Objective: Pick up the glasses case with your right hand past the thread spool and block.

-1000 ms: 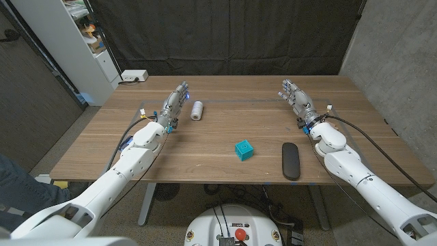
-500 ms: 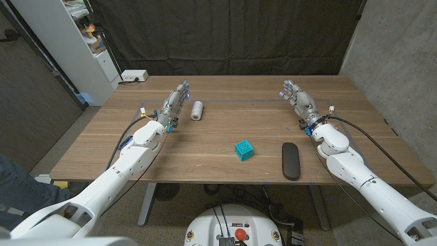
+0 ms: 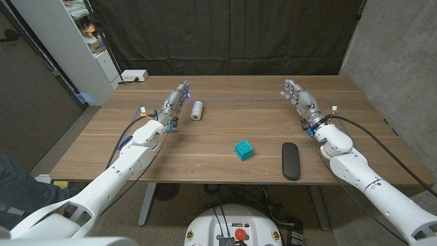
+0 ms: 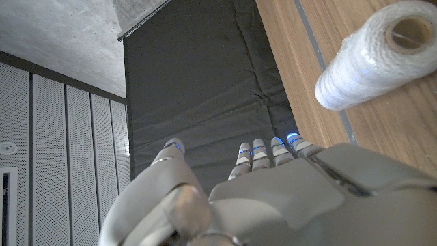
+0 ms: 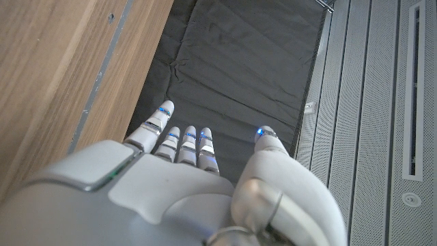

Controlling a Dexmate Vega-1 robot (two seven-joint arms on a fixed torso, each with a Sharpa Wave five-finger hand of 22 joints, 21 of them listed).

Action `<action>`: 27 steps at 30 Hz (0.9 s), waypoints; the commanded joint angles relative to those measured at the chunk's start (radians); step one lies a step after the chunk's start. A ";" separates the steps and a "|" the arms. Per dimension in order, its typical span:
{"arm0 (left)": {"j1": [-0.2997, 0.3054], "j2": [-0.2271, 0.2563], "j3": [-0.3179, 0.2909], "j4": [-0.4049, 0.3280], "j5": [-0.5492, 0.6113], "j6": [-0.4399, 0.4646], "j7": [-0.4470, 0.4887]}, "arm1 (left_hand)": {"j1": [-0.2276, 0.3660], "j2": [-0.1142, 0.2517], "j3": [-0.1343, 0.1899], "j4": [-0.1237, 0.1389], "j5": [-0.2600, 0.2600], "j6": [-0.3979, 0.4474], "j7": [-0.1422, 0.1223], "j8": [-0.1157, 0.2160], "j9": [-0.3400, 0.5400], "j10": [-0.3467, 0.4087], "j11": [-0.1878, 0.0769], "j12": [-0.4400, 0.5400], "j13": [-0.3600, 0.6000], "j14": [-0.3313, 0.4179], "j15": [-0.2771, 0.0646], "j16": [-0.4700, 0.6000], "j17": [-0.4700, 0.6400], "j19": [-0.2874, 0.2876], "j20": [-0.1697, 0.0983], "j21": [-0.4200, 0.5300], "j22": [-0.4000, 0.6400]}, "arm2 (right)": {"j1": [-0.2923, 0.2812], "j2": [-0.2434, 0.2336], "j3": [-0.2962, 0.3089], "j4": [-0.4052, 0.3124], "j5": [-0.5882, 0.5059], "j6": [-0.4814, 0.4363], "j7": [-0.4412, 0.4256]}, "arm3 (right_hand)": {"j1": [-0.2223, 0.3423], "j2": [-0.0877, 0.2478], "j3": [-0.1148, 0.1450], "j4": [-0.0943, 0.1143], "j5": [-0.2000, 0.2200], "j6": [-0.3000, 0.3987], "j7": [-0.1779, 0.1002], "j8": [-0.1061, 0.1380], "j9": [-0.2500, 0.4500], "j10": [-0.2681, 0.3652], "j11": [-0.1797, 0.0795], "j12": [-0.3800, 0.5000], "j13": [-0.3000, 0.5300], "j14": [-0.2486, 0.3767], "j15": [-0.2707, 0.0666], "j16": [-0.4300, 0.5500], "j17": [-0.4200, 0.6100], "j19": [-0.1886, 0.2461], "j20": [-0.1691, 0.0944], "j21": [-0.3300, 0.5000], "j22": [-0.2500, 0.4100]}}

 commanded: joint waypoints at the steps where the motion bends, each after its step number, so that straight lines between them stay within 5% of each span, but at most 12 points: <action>1: 0.006 0.008 -0.002 -0.011 -0.002 0.004 -0.004 | 0.000 0.011 0.003 -0.006 0.000 0.005 0.008 0.002 0.004 -0.004 -0.003 0.003 0.001 -0.008 0.000 0.002 0.002 -0.006 -0.001 0.003 0.001 | -0.029 -0.022 0.015 -0.028 0.014 0.024 0.029 | 0.007 0.007 0.004 -0.008 0.005 0.006 0.002 0.002 0.002 0.010 -0.001 0.004 0.001 0.013 -0.001 0.011 0.000 0.016 0.005 0.009 0.004; 27: 0.001 0.005 0.004 -0.013 -0.004 0.007 -0.016 | 0.001 0.016 0.002 -0.012 -0.001 0.007 0.007 0.002 0.004 -0.002 0.000 0.002 0.001 -0.008 -0.001 0.002 0.002 -0.009 0.002 0.003 0.001 | -0.097 -0.068 0.048 -0.092 0.001 0.069 0.043 | 0.012 0.010 0.003 -0.016 0.005 0.007 -0.002 0.001 0.002 0.014 -0.003 0.004 0.002 0.032 -0.005 0.016 -0.003 0.035 0.006 0.013 0.003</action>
